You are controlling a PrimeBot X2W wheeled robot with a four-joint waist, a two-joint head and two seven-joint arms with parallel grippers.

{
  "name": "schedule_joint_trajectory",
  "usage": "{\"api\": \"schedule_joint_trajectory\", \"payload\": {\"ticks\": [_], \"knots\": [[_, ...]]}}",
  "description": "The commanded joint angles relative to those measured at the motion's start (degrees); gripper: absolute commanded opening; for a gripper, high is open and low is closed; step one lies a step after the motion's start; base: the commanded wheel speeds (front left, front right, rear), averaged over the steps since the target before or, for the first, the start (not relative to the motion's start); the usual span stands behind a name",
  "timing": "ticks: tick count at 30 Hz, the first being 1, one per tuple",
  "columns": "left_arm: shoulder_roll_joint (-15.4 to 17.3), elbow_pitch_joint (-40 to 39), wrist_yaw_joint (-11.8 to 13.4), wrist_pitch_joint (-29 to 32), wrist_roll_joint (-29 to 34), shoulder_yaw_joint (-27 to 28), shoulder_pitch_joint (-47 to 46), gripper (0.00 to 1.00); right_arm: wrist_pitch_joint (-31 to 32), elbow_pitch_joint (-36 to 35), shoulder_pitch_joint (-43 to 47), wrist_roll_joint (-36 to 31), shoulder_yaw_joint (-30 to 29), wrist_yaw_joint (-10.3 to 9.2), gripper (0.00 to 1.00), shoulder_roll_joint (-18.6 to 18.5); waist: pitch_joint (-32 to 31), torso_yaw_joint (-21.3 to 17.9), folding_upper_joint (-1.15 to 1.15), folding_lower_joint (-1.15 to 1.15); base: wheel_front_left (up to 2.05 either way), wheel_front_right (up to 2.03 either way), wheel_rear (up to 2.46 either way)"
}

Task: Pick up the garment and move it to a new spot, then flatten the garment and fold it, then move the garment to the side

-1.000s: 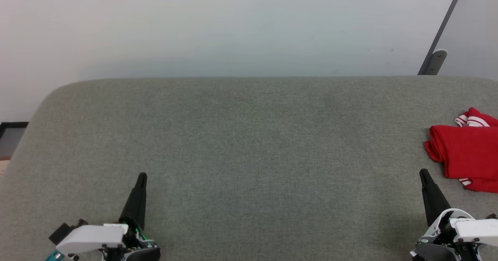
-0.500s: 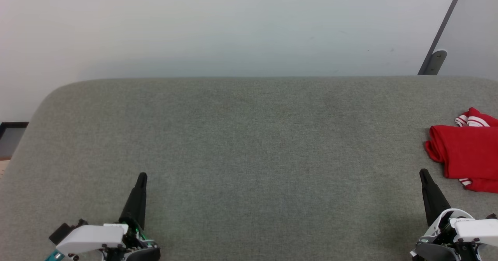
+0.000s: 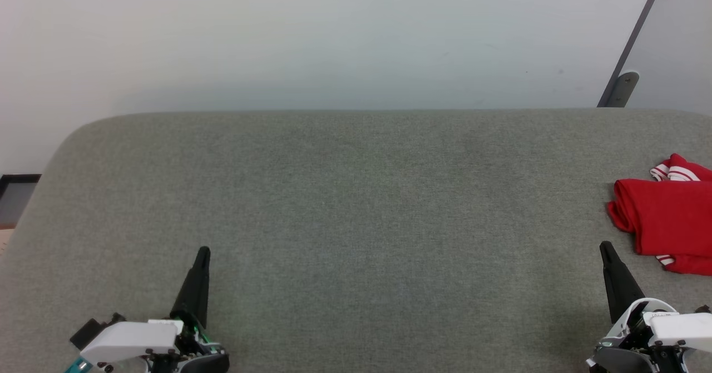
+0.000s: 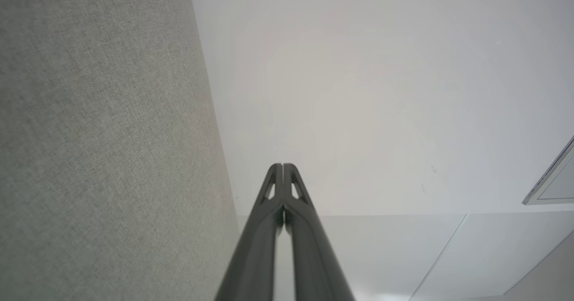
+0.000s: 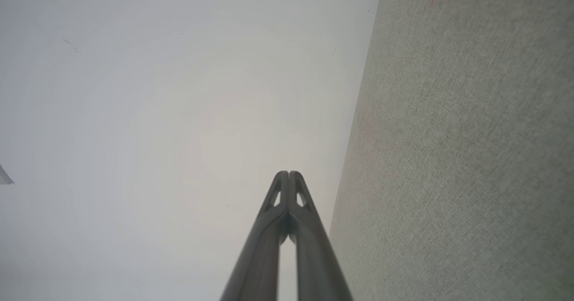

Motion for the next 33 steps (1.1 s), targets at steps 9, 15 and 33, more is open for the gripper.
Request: {"api": "schedule_joint_trajectory", "payload": {"ticks": [9,15,33], "knots": [[0.01,-0.1,0.08,0.17,-0.18,0.11,-0.48,0.0,0.13,-0.12,-0.14,0.19,0.01,-0.06,0.0,0.21,0.0,0.0,0.0,0.0,0.0,0.0,0.0],[0.01,-0.1,0.08,0.17,-0.19,0.09,-0.48,0.0,0.12,-0.12,-0.14,0.19,0.01,-0.06,0.0,0.21,0.0,0.0,0.0,0.0,0.0,0.0,0.0],[0.01,-0.1,0.08,0.16,-0.19,0.09,-0.48,0.0,0.12,-0.12,-0.14,0.2,0.02,-0.06,0.0,0.21,0.0,0.0,0.0,0.0,0.0,0.0,0.0]]}}
